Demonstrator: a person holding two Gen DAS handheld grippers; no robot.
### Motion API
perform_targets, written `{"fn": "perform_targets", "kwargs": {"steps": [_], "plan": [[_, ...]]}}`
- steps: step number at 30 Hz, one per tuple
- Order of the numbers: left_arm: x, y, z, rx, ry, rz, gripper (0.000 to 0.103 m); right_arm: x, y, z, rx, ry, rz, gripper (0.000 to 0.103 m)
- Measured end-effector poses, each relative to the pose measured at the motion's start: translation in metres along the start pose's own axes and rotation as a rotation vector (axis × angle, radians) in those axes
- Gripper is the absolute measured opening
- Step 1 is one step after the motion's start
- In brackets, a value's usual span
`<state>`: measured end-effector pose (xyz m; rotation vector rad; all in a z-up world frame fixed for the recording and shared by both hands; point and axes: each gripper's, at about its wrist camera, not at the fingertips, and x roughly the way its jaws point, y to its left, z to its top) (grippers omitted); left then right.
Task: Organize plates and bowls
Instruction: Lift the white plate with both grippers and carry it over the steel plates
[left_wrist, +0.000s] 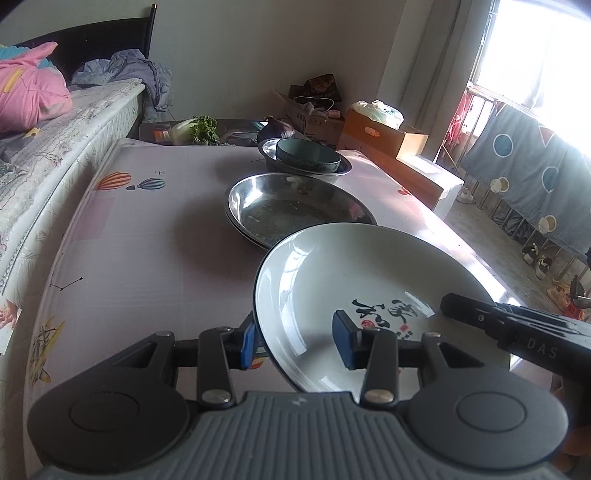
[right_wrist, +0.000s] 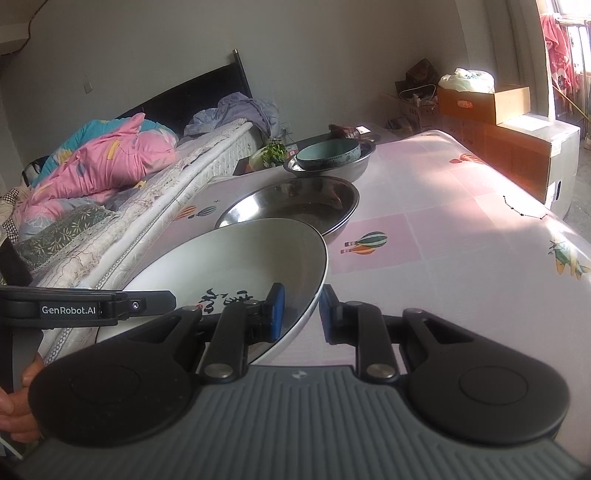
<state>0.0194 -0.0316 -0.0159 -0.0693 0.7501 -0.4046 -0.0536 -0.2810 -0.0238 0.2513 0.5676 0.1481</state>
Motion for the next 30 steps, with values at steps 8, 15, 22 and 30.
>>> {"fn": "perform_targets", "kwargs": {"steps": [8, 15, 22, 30], "plan": [[0.015, 0.003, 0.034, -0.008, -0.02, 0.002, 0.042, 0.025, -0.005, 0.035, 0.003, -0.008, 0.005, 0.02], [0.042, 0.011, 0.058, -0.02, -0.005, 0.003, 0.042, 0.06, -0.013, 0.06, 0.018, 0.007, 0.003, 0.02], [0.075, 0.018, 0.069, -0.034, 0.037, 0.01, 0.042, 0.097, -0.025, 0.07, 0.043, 0.054, -0.006, 0.02], [0.102, 0.022, 0.075, -0.05, 0.094, 0.007, 0.042, 0.126, -0.036, 0.075, 0.077, 0.103, -0.017, 0.021]]}}
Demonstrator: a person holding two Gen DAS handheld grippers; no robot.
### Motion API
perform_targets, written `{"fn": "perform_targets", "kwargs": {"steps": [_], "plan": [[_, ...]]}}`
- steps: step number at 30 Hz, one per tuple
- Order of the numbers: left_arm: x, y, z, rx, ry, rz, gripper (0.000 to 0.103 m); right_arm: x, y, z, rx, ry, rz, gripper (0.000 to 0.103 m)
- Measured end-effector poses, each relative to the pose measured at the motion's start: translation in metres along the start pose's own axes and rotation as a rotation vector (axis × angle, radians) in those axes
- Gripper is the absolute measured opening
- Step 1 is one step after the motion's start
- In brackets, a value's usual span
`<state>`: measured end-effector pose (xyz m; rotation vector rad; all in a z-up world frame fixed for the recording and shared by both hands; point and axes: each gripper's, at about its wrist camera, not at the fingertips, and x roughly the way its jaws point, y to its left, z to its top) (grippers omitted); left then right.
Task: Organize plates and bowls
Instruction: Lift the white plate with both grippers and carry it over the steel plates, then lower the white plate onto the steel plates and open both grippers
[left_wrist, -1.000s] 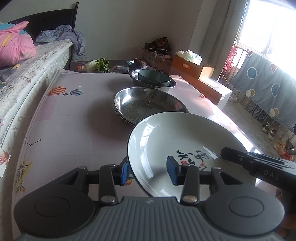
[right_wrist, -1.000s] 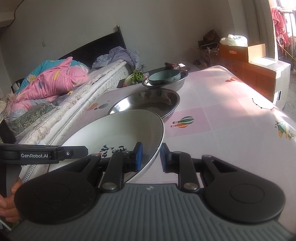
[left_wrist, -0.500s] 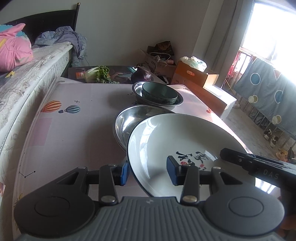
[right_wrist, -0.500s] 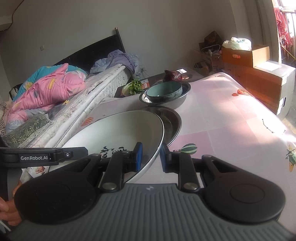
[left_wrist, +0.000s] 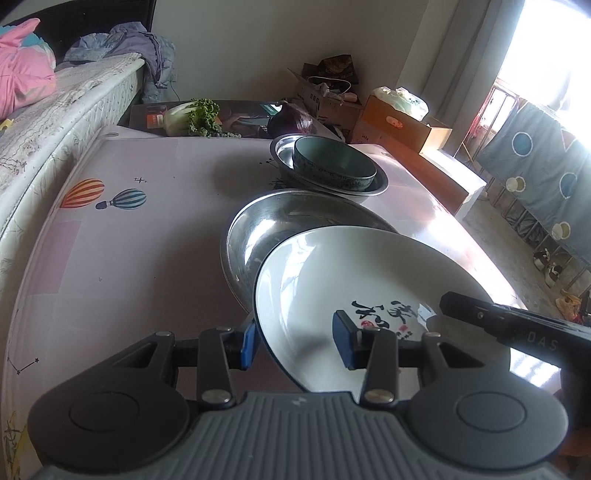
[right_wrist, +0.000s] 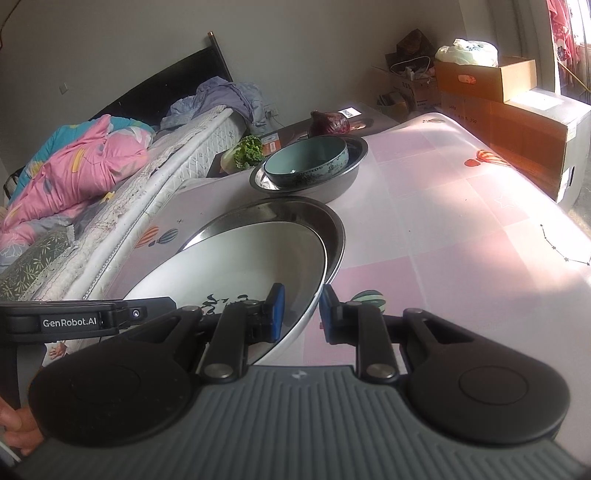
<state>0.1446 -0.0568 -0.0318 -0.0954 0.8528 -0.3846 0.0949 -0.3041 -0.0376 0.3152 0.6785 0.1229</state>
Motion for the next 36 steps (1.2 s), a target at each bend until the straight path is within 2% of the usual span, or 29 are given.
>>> {"fn": "perform_targets", "kwargs": {"steps": [6, 13, 21, 25, 30, 32, 36], "plan": [[0.006, -0.002, 0.006, 0.011, -0.001, 0.019, 0.046, 0.013, -0.006, 0.006, 0.018, 0.008, 0.003, 0.022], [0.007, 0.002, 0.009, -0.007, 0.011, 0.033, 0.047, 0.014, -0.007, 0.016, 0.011, -0.028, 0.005, 0.024], [-0.001, -0.002, 0.01, 0.005, -0.007, 0.039, 0.055, 0.004, -0.012, 0.018, 0.02, -0.048, -0.002, 0.024], [-0.008, -0.006, 0.011, 0.015, -0.019, 0.048, 0.064, -0.004, -0.016, 0.016, 0.032, -0.053, -0.005, 0.026], [-0.017, -0.014, 0.012, 0.033, -0.028, 0.068, 0.076, -0.014, -0.019, 0.012, 0.04, -0.053, -0.008, 0.032], [-0.021, -0.016, 0.013, 0.039, -0.027, 0.078, 0.083, -0.017, -0.02, 0.011, 0.042, -0.05, -0.008, 0.042], [-0.025, -0.021, 0.015, 0.048, -0.013, 0.109, 0.09, -0.024, -0.017, 0.009, 0.034, -0.05, -0.007, 0.051]]}}
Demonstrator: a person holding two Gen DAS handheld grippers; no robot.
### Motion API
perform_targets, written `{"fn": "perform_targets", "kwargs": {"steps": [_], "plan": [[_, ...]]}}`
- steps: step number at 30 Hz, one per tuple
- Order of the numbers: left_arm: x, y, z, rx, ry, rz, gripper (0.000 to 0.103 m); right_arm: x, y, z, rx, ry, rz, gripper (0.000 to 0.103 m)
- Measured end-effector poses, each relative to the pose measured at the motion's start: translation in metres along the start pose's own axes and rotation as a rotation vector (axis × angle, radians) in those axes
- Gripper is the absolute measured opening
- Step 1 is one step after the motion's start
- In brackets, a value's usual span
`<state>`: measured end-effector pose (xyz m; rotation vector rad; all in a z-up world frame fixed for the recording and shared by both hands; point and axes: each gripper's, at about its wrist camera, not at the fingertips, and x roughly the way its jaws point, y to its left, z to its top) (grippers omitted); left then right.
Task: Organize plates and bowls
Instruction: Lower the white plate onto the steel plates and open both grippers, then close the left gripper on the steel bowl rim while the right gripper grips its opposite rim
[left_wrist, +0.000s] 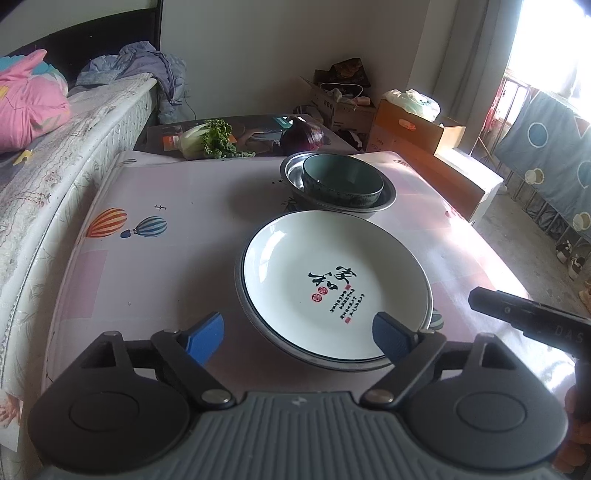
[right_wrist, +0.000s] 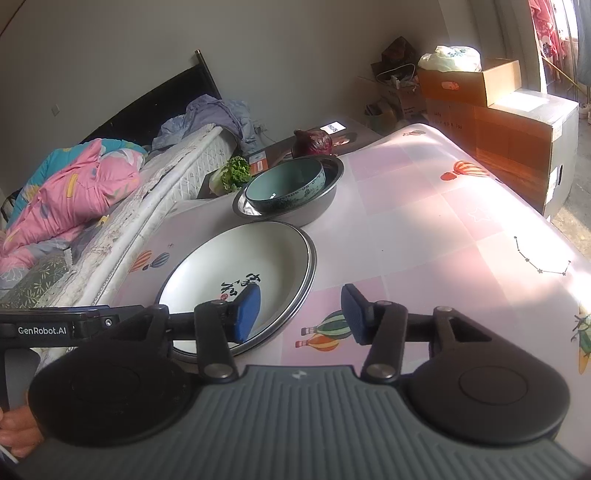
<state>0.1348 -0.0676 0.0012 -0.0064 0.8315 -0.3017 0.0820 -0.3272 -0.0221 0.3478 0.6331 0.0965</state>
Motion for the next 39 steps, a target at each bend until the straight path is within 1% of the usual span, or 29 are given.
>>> {"fn": "perform_targets", "kwargs": {"steps": [2, 6, 10, 25, 39], "plan": [[-0.001, -0.001, 0.001, 0.004, 0.01, 0.018, 0.094, -0.003, 0.001, 0.0, -0.004, 0.002, 0.001, 0.056], [-0.007, -0.002, 0.004, 0.014, 0.013, 0.053, 0.094, -0.009, 0.006, 0.001, -0.012, 0.002, 0.007, 0.06], [-0.013, -0.003, 0.006, 0.018, 0.007, 0.078, 0.098, -0.015, 0.009, 0.002, -0.021, 0.0, 0.012, 0.064], [-0.017, -0.003, 0.009, 0.008, 0.014, 0.095, 0.098, -0.017, 0.017, 0.008, -0.037, 0.007, 0.033, 0.066], [-0.005, -0.001, 0.013, 0.003, 0.029, 0.102, 0.098, -0.003, 0.019, 0.014, -0.045, 0.024, 0.036, 0.066]]}}
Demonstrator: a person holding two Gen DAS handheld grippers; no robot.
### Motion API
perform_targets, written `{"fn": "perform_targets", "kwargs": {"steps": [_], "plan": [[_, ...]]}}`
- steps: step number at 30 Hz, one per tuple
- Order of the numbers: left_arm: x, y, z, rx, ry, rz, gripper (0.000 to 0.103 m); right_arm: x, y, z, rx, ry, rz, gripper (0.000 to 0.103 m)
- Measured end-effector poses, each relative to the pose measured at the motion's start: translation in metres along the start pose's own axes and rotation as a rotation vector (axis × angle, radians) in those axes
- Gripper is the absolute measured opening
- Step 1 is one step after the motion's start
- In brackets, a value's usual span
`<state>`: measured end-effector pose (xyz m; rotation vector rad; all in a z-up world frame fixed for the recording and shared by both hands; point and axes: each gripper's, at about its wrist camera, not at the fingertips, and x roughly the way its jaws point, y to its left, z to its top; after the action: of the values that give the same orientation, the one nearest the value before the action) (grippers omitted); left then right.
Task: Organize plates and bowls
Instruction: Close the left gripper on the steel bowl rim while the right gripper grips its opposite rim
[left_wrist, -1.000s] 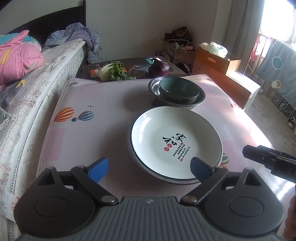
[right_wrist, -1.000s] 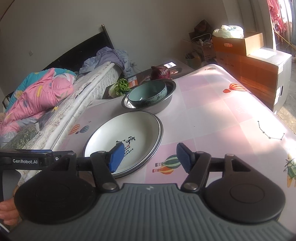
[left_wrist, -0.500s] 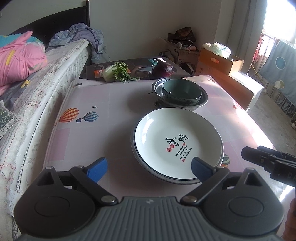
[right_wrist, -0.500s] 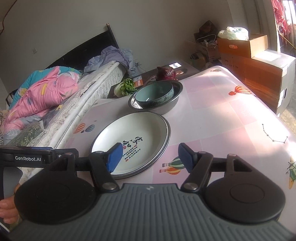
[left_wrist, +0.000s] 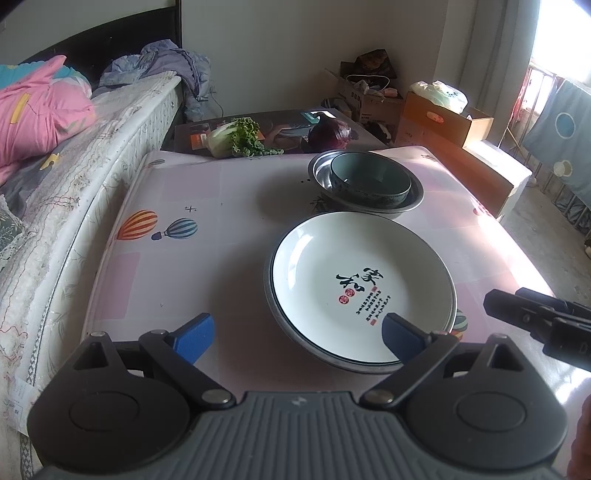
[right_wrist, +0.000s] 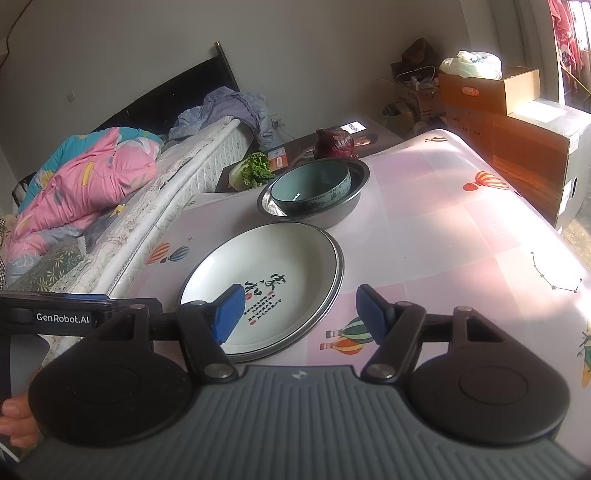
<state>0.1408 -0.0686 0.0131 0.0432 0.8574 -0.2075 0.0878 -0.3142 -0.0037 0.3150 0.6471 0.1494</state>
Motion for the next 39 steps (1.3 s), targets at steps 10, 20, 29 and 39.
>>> {"fn": "perform_targets", "kwargs": {"steps": [10, 20, 29, 39], "plan": [[0.013, 0.01, 0.043, 0.014, -0.111, -0.082, 0.098, 0.029, -0.021, 0.051, -0.001, -0.024, -0.002, 0.066], [0.089, 0.008, 0.122, 0.002, -0.122, -0.141, 0.071, 0.117, -0.078, 0.122, 0.107, 0.036, -0.005, 0.048], [0.162, 0.018, 0.154, -0.113, -0.009, -0.207, 0.036, 0.185, -0.105, 0.148, 0.146, 0.104, 0.015, 0.031], [0.204, 0.016, 0.159, -0.129, 0.086, -0.194, 0.026, 0.235, -0.115, 0.149, 0.18, 0.185, 0.034, 0.025]]}}
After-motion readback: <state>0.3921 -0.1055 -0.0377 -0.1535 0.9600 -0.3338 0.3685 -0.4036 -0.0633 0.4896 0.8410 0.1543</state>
